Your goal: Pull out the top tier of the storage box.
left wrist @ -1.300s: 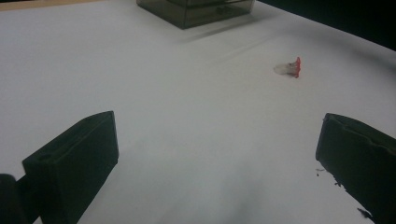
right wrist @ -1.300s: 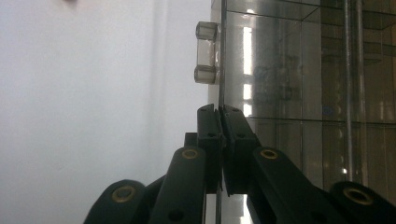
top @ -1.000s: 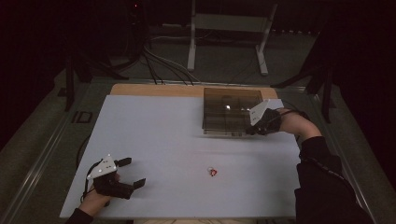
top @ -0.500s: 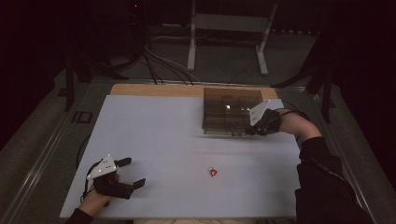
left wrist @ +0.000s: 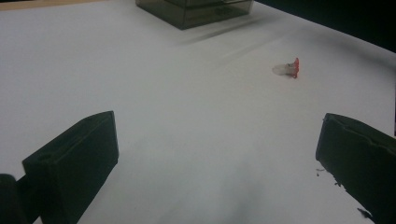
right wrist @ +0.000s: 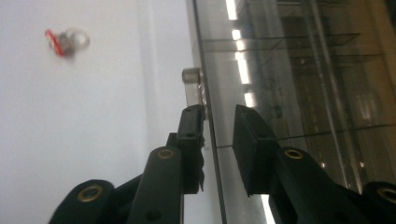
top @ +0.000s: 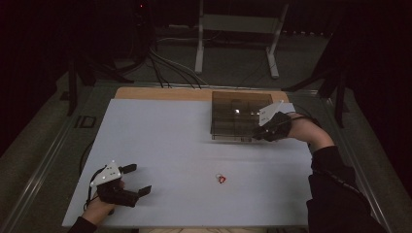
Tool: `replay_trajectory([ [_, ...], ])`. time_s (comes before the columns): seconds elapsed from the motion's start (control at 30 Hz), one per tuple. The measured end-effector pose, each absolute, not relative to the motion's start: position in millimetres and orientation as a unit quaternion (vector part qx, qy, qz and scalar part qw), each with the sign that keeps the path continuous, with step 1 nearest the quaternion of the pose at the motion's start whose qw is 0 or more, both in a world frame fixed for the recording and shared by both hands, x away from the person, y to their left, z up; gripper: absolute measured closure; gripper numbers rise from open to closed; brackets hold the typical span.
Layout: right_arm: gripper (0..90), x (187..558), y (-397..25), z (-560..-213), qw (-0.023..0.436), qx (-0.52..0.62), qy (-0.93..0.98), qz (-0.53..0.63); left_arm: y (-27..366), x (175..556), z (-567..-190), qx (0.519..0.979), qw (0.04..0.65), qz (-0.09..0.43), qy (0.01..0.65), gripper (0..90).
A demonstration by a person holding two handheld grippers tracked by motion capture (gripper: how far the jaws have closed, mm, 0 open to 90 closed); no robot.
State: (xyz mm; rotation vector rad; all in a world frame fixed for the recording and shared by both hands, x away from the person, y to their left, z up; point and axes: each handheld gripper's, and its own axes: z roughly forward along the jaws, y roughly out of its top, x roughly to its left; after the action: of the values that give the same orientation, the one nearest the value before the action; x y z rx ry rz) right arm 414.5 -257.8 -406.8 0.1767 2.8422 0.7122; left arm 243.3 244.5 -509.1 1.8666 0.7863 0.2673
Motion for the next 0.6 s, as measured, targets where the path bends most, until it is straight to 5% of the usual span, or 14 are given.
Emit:
replay_trajectory([
  [0.23,64.4,402.9,-258.5,-407.4,0.09,0.117,0.946,0.288,244.3,243.4,-509.0,0.779,0.522,0.112,0.328,0.0],
  [0.6,39.6,381.7,-256.3,-419.0,0.086,0.196,0.917,0.337,244.5,243.4,-509.0,0.778,0.523,0.11,0.328,0.0],
])
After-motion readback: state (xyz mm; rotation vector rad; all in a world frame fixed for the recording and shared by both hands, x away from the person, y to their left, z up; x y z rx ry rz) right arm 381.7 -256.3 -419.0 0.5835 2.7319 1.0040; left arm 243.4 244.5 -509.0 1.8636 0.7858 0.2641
